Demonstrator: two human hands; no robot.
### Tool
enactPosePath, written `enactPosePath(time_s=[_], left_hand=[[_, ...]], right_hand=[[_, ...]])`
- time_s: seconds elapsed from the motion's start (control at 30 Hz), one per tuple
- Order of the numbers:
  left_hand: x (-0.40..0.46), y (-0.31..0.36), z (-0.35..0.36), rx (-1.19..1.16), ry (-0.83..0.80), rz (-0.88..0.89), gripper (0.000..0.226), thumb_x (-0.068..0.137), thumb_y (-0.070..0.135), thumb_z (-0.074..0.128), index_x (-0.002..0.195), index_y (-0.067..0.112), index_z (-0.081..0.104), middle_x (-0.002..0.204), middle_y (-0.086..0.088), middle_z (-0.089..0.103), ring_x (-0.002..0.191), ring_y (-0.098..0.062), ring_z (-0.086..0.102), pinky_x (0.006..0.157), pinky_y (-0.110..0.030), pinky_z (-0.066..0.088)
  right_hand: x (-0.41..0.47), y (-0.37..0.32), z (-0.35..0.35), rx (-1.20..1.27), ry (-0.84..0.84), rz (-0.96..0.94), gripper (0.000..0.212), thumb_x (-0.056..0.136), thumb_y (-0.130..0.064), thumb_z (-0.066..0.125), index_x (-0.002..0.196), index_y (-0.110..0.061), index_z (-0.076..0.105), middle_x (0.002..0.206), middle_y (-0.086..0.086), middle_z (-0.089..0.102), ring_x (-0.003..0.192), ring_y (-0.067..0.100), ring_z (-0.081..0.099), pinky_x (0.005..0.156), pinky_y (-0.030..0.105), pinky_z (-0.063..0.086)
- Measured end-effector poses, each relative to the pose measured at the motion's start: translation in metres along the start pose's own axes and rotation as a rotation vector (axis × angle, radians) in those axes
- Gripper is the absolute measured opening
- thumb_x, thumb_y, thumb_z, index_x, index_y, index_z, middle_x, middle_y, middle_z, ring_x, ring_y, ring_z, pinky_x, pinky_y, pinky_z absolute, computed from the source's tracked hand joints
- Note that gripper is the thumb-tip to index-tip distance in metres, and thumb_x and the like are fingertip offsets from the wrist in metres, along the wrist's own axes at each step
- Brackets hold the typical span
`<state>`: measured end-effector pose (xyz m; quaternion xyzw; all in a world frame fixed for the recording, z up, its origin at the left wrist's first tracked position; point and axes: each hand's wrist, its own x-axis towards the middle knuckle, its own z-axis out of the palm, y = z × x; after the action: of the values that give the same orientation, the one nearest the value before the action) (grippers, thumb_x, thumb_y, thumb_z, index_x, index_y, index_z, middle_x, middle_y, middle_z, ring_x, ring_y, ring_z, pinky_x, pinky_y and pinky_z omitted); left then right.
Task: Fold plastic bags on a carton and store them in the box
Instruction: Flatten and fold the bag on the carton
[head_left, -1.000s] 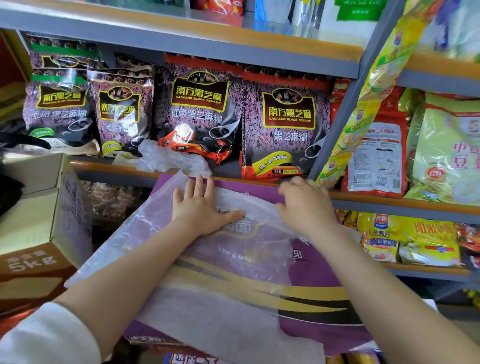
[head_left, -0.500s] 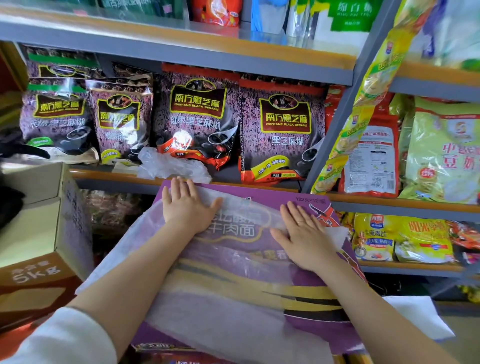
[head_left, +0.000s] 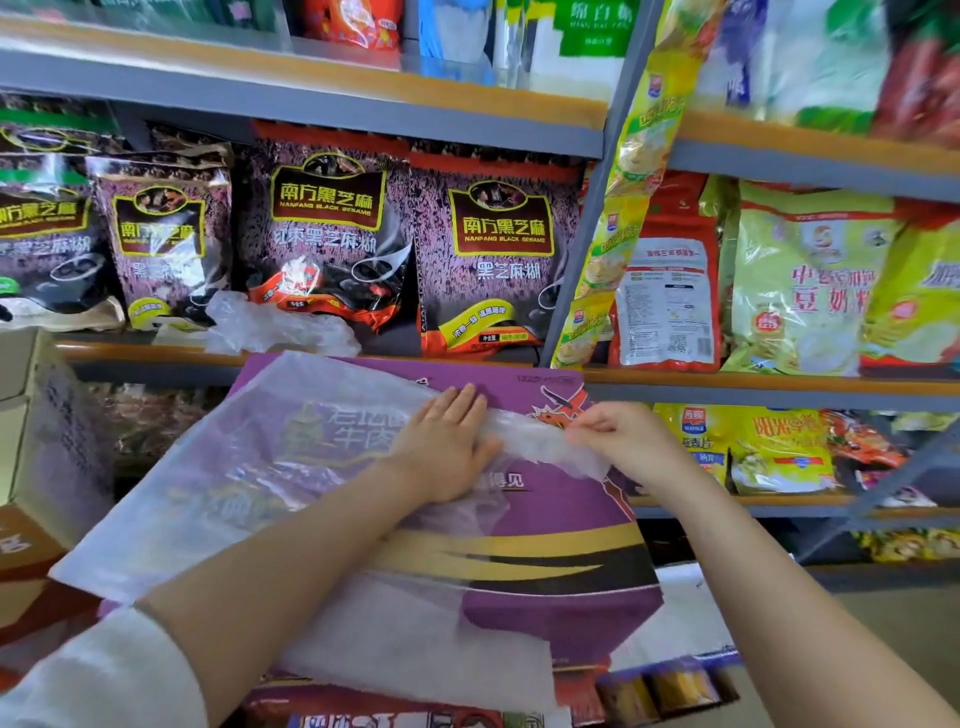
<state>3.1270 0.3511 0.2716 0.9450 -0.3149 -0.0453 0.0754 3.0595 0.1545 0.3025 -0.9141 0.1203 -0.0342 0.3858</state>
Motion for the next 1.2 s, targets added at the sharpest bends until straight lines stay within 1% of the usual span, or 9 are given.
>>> enactPosePath(time_s=[0.17, 0.33, 0.5, 0.6, 0.67, 0.73, 0.83, 1.0, 1.2], left_hand=[[0.004, -0.004, 0.002, 0.035, 0.027, -0.04, 0.06, 0.098, 0.045, 0.02, 0.148, 0.014, 0.004, 0.157, -0.005, 0.0, 0.144, -0.02, 0.0, 0.115, -0.034, 0.0], [0.015, -0.004, 0.001, 0.005, 0.024, -0.089, 0.059, 0.099, 0.043, 0.018, 0.148, 0.014, 0.004, 0.157, -0.004, 0.001, 0.144, -0.02, 0.001, 0.116, -0.035, 0.0], [0.022, -0.004, 0.002, 0.046, -0.007, -0.151, 0.075, 0.091, 0.063, 0.021, 0.148, 0.02, 0.001, 0.157, -0.002, -0.003, 0.144, -0.021, -0.004, 0.116, -0.04, -0.001], [0.022, -0.002, 0.004, 0.044, -0.031, -0.203, 0.089, 0.081, 0.075, 0.024, 0.148, 0.022, -0.002, 0.157, -0.003, -0.006, 0.144, -0.022, -0.006, 0.116, -0.042, -0.002], [0.023, -0.002, 0.003, 0.002, -0.005, -0.185, 0.089, 0.084, 0.07, 0.028, 0.148, 0.018, -0.005, 0.156, -0.005, -0.009, 0.144, -0.023, -0.007, 0.117, -0.041, -0.002], [0.023, -0.005, 0.0, -0.127, 0.075, -0.082, 0.077, 0.094, 0.047, 0.036, 0.147, 0.009, -0.005, 0.155, -0.009, -0.013, 0.144, -0.024, -0.007, 0.117, -0.035, -0.001], [0.018, -0.018, -0.001, -0.164, 0.146, -0.003, 0.062, 0.099, 0.028, 0.034, 0.146, 0.006, 0.0, 0.155, -0.011, -0.009, 0.144, -0.024, -0.005, 0.114, -0.029, -0.004], [0.009, -0.047, 0.002, 0.061, 0.03, -0.234, 0.076, 0.086, 0.069, 0.022, 0.148, 0.029, 0.004, 0.157, -0.002, -0.003, 0.144, -0.02, -0.001, 0.116, -0.04, 0.001], [0.004, -0.06, -0.003, 0.083, 0.028, -0.303, 0.095, 0.072, 0.084, 0.023, 0.147, 0.03, 0.004, 0.157, -0.006, -0.003, 0.144, -0.022, -0.002, 0.115, -0.043, 0.002]], right_hand=[[0.01, -0.003, -0.016, 0.022, -0.296, -0.026, 0.013, 0.086, -0.015, 0.066, 0.074, -0.022, 0.066, 0.075, -0.005, 0.064, 0.071, 0.006, 0.056, 0.068, 0.02, 0.043], [0.02, 0.001, -0.029, 0.208, -0.353, 0.038, 0.017, 0.091, -0.018, 0.057, 0.076, -0.017, 0.064, 0.077, -0.004, 0.059, 0.078, 0.012, 0.051, 0.071, 0.024, 0.036], [0.021, 0.011, -0.032, -0.351, -0.302, 0.029, 0.017, 0.085, -0.014, 0.06, 0.072, -0.024, 0.06, 0.083, -0.007, 0.06, 0.091, 0.019, 0.058, 0.08, 0.033, 0.045], [0.01, -0.005, -0.014, -0.721, -0.092, -0.042, 0.026, 0.086, -0.019, 0.054, 0.112, -0.019, 0.057, 0.122, 0.005, 0.052, 0.117, 0.03, 0.046, 0.095, 0.039, 0.041], [0.004, -0.022, 0.011, -0.603, 0.048, -0.28, 0.045, 0.092, -0.02, 0.046, 0.136, -0.012, 0.041, 0.146, 0.01, 0.035, 0.135, 0.029, 0.031, 0.108, 0.037, 0.029], [0.001, -0.037, 0.039, -0.49, -0.05, -0.402, 0.053, 0.099, -0.028, 0.034, 0.147, -0.009, 0.02, 0.158, 0.007, 0.013, 0.145, 0.022, 0.011, 0.117, 0.032, 0.012], [0.001, -0.027, 0.065, -0.588, -0.253, -0.302, 0.06, 0.1, -0.042, 0.02, 0.15, -0.016, 0.001, 0.159, 0.001, -0.005, 0.146, 0.015, -0.006, 0.117, 0.033, -0.003], [-0.005, 0.002, 0.049, -0.679, -0.185, -0.145, 0.064, 0.097, -0.052, 0.013, 0.15, -0.02, -0.004, 0.159, -0.002, -0.01, 0.146, 0.012, -0.01, 0.117, 0.032, -0.006], [-0.024, 0.021, 0.03, -0.683, -0.105, 0.038, 0.066, 0.098, -0.05, 0.015, 0.15, -0.014, -0.004, 0.159, 0.002, -0.01, 0.147, 0.014, -0.003, 0.118, 0.035, -0.003]])
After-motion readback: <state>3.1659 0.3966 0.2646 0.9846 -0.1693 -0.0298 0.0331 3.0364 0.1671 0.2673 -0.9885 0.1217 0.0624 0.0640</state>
